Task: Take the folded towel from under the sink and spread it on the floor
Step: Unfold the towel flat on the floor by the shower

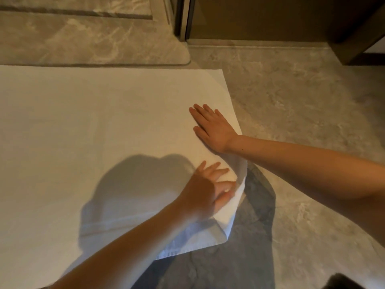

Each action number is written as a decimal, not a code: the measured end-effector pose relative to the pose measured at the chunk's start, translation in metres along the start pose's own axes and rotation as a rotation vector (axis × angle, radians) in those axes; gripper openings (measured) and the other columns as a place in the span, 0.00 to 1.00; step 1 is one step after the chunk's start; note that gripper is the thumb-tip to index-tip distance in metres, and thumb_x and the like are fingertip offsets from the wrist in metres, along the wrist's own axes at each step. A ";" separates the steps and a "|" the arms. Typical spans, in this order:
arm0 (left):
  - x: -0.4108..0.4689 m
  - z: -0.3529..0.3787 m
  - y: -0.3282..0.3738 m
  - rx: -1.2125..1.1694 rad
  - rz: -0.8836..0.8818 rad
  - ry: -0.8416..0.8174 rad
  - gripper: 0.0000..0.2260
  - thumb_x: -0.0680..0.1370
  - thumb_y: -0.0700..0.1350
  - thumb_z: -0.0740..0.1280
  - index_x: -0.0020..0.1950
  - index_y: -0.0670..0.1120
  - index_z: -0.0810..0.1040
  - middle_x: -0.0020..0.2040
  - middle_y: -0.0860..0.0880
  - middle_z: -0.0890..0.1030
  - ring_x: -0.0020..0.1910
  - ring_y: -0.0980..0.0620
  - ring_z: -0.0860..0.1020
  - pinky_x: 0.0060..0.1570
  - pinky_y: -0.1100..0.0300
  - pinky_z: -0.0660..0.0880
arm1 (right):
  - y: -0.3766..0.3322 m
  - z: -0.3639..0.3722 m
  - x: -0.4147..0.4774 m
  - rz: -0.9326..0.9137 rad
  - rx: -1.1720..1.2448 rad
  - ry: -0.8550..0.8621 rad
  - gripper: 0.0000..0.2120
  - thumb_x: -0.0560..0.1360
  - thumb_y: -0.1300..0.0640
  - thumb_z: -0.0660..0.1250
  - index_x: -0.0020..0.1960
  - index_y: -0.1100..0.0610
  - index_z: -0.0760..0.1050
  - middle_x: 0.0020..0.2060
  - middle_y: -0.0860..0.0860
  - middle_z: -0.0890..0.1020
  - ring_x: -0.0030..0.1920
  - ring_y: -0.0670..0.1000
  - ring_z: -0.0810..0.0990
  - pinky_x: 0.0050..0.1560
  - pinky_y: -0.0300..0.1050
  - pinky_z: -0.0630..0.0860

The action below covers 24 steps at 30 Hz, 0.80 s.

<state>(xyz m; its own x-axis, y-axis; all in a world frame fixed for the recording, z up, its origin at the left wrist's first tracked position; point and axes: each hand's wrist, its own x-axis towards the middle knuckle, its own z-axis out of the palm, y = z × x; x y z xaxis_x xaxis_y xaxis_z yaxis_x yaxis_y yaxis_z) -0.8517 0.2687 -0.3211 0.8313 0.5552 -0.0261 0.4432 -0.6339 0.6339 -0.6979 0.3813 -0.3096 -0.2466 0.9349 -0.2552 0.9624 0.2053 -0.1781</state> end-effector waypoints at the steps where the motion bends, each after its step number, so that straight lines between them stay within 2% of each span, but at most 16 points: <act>1: 0.003 0.002 0.008 -0.068 0.038 -0.040 0.19 0.81 0.55 0.57 0.67 0.53 0.78 0.73 0.49 0.72 0.77 0.47 0.61 0.76 0.47 0.48 | 0.000 -0.001 0.000 0.003 -0.001 -0.002 0.27 0.84 0.47 0.48 0.81 0.52 0.45 0.80 0.50 0.49 0.79 0.54 0.45 0.77 0.54 0.45; 4: 0.010 -0.004 0.021 -0.331 0.039 -0.085 0.19 0.82 0.52 0.57 0.69 0.48 0.77 0.71 0.48 0.75 0.73 0.51 0.66 0.75 0.53 0.54 | -0.001 -0.001 0.001 0.010 0.005 0.004 0.27 0.84 0.48 0.48 0.81 0.52 0.46 0.80 0.50 0.49 0.79 0.54 0.45 0.77 0.54 0.45; 6: 0.008 -0.021 0.015 -0.393 -0.020 0.052 0.18 0.81 0.49 0.60 0.66 0.43 0.79 0.66 0.44 0.78 0.68 0.49 0.72 0.71 0.60 0.61 | -0.002 0.000 0.002 0.011 0.009 0.012 0.27 0.84 0.48 0.49 0.80 0.52 0.47 0.80 0.50 0.50 0.79 0.54 0.46 0.77 0.55 0.46; 8: 0.003 -0.041 -0.005 -0.269 -0.078 0.233 0.15 0.81 0.44 0.61 0.62 0.39 0.81 0.62 0.41 0.81 0.63 0.46 0.76 0.67 0.65 0.63 | -0.003 0.001 0.003 0.020 0.029 0.025 0.27 0.84 0.49 0.49 0.80 0.52 0.47 0.80 0.50 0.50 0.79 0.54 0.46 0.76 0.54 0.46; 9: 0.000 -0.048 -0.019 -0.154 -0.114 0.276 0.15 0.81 0.43 0.61 0.63 0.39 0.80 0.62 0.41 0.81 0.63 0.44 0.76 0.68 0.63 0.63 | -0.004 0.002 0.003 0.027 0.040 0.031 0.27 0.84 0.49 0.49 0.80 0.51 0.48 0.80 0.50 0.50 0.79 0.54 0.46 0.76 0.54 0.45; 11: -0.007 -0.058 -0.045 0.069 -0.217 0.249 0.16 0.82 0.44 0.59 0.67 0.41 0.77 0.68 0.42 0.76 0.70 0.43 0.71 0.73 0.53 0.59 | -0.004 0.003 0.002 0.033 0.055 0.049 0.27 0.84 0.49 0.49 0.80 0.51 0.48 0.80 0.50 0.51 0.79 0.54 0.47 0.76 0.54 0.45; 13: -0.013 -0.056 -0.057 0.208 -0.246 0.143 0.18 0.82 0.46 0.58 0.70 0.44 0.74 0.73 0.43 0.71 0.74 0.43 0.65 0.76 0.49 0.54 | -0.005 0.005 0.001 0.027 0.053 0.062 0.26 0.84 0.49 0.49 0.80 0.51 0.48 0.80 0.50 0.51 0.79 0.54 0.47 0.76 0.55 0.45; 16: -0.019 -0.034 -0.042 0.259 0.020 0.033 0.17 0.77 0.45 0.64 0.65 0.44 0.79 0.69 0.41 0.76 0.71 0.40 0.70 0.73 0.46 0.60 | -0.007 0.008 -0.001 0.023 0.028 0.074 0.26 0.84 0.49 0.48 0.81 0.52 0.47 0.80 0.51 0.50 0.79 0.55 0.46 0.77 0.55 0.44; 19: -0.022 0.005 -0.019 0.256 0.279 0.015 0.18 0.78 0.49 0.66 0.67 0.49 0.78 0.70 0.47 0.75 0.72 0.44 0.70 0.74 0.45 0.61 | -0.008 0.009 -0.001 0.032 0.013 0.076 0.26 0.84 0.50 0.47 0.81 0.52 0.47 0.80 0.51 0.50 0.79 0.55 0.46 0.77 0.55 0.44; 21: -0.020 0.026 -0.006 0.353 0.322 0.004 0.19 0.80 0.53 0.63 0.71 0.53 0.75 0.73 0.52 0.72 0.74 0.47 0.67 0.75 0.46 0.61 | -0.009 0.009 -0.002 0.035 0.010 0.070 0.26 0.84 0.50 0.47 0.81 0.52 0.46 0.80 0.51 0.50 0.79 0.55 0.46 0.77 0.55 0.43; 24: -0.013 0.032 -0.001 0.404 0.266 -0.039 0.22 0.81 0.54 0.58 0.75 0.54 0.68 0.77 0.52 0.66 0.77 0.49 0.61 0.76 0.46 0.51 | -0.009 0.008 -0.002 0.037 0.007 0.064 0.26 0.84 0.50 0.47 0.81 0.52 0.46 0.80 0.51 0.50 0.79 0.55 0.45 0.77 0.55 0.43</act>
<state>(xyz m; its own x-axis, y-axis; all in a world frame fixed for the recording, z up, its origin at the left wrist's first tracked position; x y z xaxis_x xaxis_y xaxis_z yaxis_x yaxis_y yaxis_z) -0.8524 0.2445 -0.3460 0.9419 0.3302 0.0624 0.3022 -0.9136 0.2721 -0.7070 0.3754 -0.3154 -0.2024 0.9586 -0.2003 0.9699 0.1679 -0.1765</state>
